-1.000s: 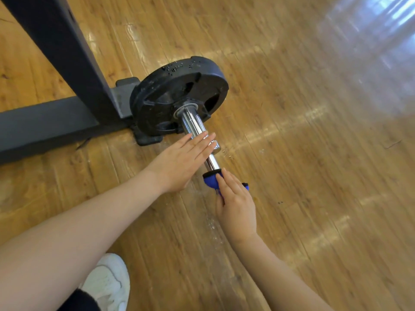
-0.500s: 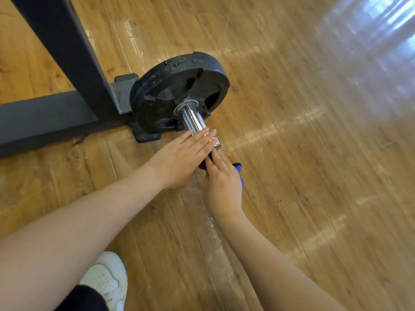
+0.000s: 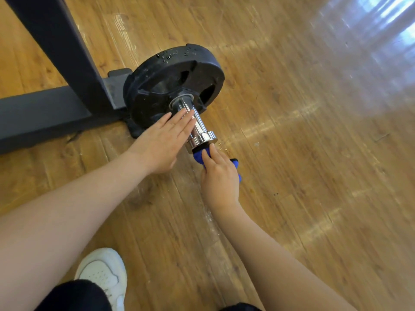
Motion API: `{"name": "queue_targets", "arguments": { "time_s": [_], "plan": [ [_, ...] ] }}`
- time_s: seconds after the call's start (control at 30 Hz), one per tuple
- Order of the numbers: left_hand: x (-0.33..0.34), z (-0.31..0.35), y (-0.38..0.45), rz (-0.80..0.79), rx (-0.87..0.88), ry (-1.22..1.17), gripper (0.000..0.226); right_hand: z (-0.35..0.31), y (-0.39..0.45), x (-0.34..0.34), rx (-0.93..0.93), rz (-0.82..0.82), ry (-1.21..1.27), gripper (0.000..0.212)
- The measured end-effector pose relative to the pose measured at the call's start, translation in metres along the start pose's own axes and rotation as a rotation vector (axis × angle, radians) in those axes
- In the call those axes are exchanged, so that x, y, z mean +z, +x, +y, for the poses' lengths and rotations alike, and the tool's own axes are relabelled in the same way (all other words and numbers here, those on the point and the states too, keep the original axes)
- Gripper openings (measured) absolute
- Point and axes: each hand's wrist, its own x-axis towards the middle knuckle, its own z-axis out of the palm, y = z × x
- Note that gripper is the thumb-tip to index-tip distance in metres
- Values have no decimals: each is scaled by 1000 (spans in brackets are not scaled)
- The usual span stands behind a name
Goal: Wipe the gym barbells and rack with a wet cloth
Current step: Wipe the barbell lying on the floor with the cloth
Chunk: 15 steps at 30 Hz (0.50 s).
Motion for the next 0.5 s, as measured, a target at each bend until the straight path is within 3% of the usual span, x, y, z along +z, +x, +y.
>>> {"name": "queue_targets", "arguments": {
  "time_s": [0.2, 0.4, 0.5],
  "plan": [
    [4, 10, -7, 3, 92, -32, 83, 11, -36, -12, -12, 21, -21, 48],
    [3, 13, -5, -10, 131, 25, 85, -4, -1, -14, 23, 50, 17, 27],
    [3, 14, -7, -2, 132, 15, 86, -4, -1, -13, 6, 36, -8, 31]
  ]
}}
